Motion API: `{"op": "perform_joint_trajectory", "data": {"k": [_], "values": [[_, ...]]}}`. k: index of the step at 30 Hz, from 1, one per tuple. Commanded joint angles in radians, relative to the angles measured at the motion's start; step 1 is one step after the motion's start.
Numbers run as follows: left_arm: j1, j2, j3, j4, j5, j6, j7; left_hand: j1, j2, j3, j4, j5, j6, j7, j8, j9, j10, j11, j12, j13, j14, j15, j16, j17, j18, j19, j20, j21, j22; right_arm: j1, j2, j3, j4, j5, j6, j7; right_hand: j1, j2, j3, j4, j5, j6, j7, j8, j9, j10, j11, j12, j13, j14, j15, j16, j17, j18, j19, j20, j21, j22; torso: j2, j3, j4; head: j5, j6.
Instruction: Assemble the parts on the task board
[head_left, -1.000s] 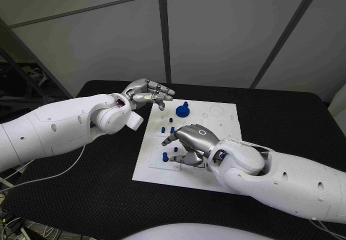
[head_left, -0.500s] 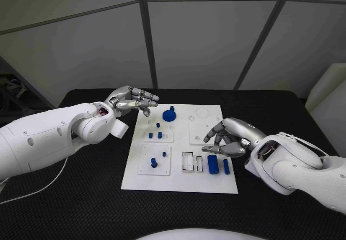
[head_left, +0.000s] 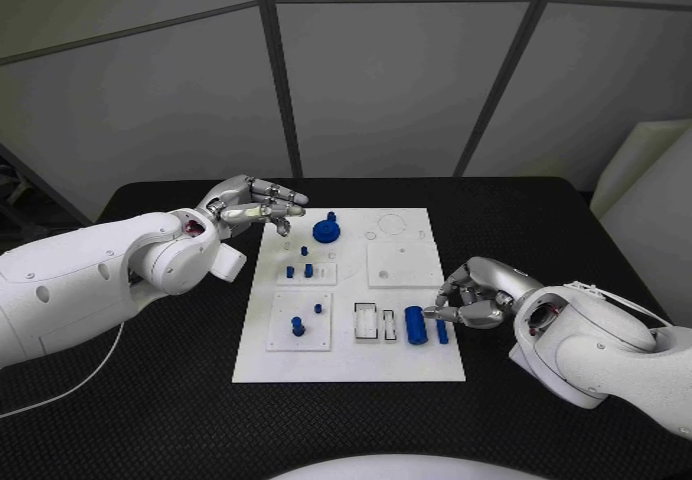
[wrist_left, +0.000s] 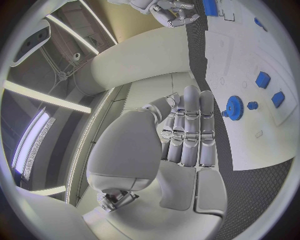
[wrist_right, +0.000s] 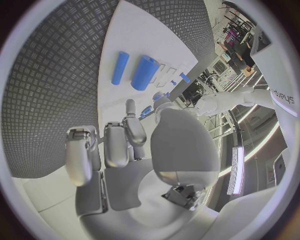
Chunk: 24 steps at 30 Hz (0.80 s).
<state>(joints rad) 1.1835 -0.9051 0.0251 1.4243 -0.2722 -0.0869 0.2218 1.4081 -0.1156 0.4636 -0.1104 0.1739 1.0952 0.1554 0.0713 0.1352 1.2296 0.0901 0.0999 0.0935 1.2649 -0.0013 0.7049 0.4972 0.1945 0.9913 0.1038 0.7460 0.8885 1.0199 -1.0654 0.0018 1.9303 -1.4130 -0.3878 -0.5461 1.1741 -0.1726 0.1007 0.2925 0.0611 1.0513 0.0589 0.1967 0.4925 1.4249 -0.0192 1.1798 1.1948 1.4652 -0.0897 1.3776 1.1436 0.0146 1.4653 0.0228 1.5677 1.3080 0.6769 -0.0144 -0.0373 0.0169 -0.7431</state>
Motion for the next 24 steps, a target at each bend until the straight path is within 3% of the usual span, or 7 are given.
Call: {"op": "perform_joint_trajectory", "data": {"k": [1, 10, 19, 24], "values": [[0.000, 0.000, 0.000, 0.003, 0.004, 0.009, 0.006, -0.005, 0.003, -0.004, -0.003, -0.003, -0.006, 0.004, -0.004, -0.001, -0.008, -0.002, -0.002, 0.001, 0.002, 0.002, -0.005, -0.001, -0.012, -0.005, 0.001, -0.006, 0.001, -0.013, 0.012, 0.000, 0.004, -0.062, 0.030, -0.103, -0.016, -0.002, -0.011, 0.001, 0.006, -0.010, -0.002, 0.005, 0.020, -0.007, 0.000, 0.007, 0.011, 0.035, 0.003, 0.004, 0.003, -0.015, 0.106, 0.001, 0.003, 0.263, -0.001, 0.0001, 0.0018, 0.003, -0.002], [-0.001, -0.002, 0.000, 0.002, 0.004, 0.009, 0.006, -0.005, 0.003, -0.005, -0.003, -0.003, -0.006, 0.004, -0.004, -0.001, -0.008, -0.002, -0.002, 0.002, 0.002, 0.003, -0.006, -0.002, -0.012, -0.005, 0.001, -0.006, 0.001, -0.039, 0.053, 0.000, -0.004, -0.093, 0.029, -0.122, -0.036, -0.004, -0.030, 0.002, 0.007, -0.017, -0.002, 0.003, 0.058, -0.009, 0.001, 0.015, 0.026, 0.035, 0.003, 0.008, 0.010, -0.015, 0.106, 0.002, 0.003, 0.263, 0.001, 0.0000, 0.0001, 0.008, -0.002], [-0.001, -0.003, 0.000, 0.002, 0.004, 0.009, 0.006, -0.005, 0.003, -0.005, -0.003, -0.003, -0.006, 0.004, -0.004, -0.001, -0.008, -0.002, -0.002, 0.002, 0.002, 0.003, -0.006, -0.002, -0.012, -0.005, 0.001, -0.006, 0.001, -0.043, 0.076, 0.000, -0.012, -0.105, 0.026, -0.126, -0.048, -0.004, -0.037, 0.002, 0.007, -0.019, -0.002, 0.001, 0.076, -0.005, 0.001, 0.026, 0.041, 0.037, 0.003, 0.013, 0.020, -0.015, 0.106, 0.002, 0.003, 0.263, 0.001, 0.0004, 0.0006, 0.010, -0.004], [-0.002, -0.002, 0.000, 0.002, 0.004, 0.010, 0.006, -0.005, 0.003, -0.005, -0.003, -0.003, -0.006, 0.004, -0.004, -0.001, -0.008, -0.002, -0.002, 0.002, 0.002, 0.003, -0.006, -0.002, -0.012, -0.005, 0.001, -0.006, 0.001, -0.046, 0.097, -0.001, -0.029, -0.108, 0.050, -0.133, -0.050, -0.004, -0.038, 0.002, 0.008, -0.019, -0.002, 0.001, 0.081, -0.003, 0.001, 0.031, 0.047, 0.037, 0.003, 0.014, 0.024, -0.015, 0.106, 0.002, 0.003, 0.263, 0.001, -0.0002, 0.0012, 0.011, -0.006]]}}
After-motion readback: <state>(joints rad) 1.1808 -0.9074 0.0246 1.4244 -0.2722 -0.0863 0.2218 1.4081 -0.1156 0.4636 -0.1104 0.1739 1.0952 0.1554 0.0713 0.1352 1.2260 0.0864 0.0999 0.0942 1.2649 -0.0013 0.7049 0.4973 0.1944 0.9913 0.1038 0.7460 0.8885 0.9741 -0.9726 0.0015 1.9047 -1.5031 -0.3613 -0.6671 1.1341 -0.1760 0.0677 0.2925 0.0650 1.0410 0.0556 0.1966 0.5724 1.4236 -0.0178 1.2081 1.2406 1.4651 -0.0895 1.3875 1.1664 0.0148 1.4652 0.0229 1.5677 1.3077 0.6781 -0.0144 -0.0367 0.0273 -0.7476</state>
